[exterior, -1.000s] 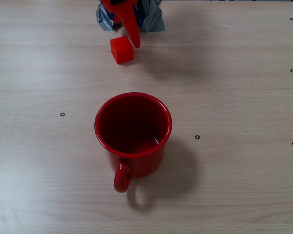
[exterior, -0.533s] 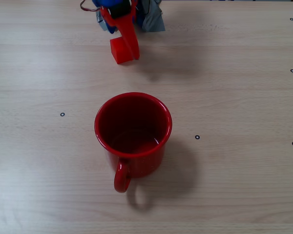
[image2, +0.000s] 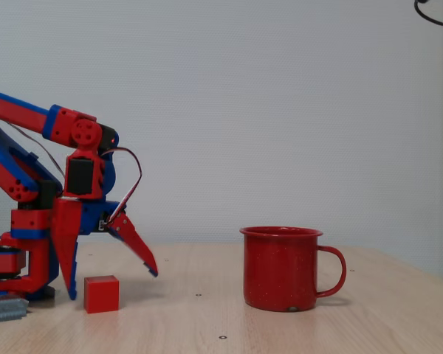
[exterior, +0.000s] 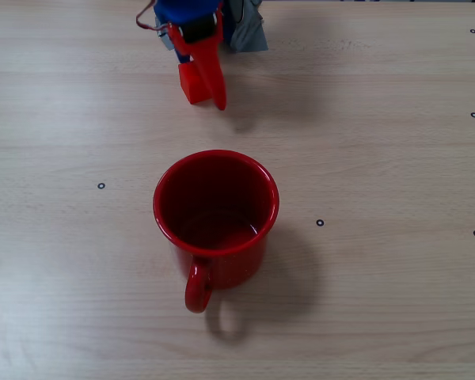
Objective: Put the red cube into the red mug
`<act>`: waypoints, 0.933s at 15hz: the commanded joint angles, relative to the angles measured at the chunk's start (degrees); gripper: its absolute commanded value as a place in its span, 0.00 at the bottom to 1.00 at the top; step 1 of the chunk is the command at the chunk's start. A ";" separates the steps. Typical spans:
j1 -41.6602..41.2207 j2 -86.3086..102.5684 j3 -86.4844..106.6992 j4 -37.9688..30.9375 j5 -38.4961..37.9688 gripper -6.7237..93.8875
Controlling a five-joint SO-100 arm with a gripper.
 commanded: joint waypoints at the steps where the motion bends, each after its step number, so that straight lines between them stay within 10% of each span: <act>1: -0.62 2.29 0.26 -0.53 -0.09 0.55; 5: -1.32 3.87 3.16 -4.04 0.44 0.41; 8: -1.76 4.22 3.69 -6.06 1.49 0.09; 14: -1.49 4.92 1.76 -4.83 3.78 0.07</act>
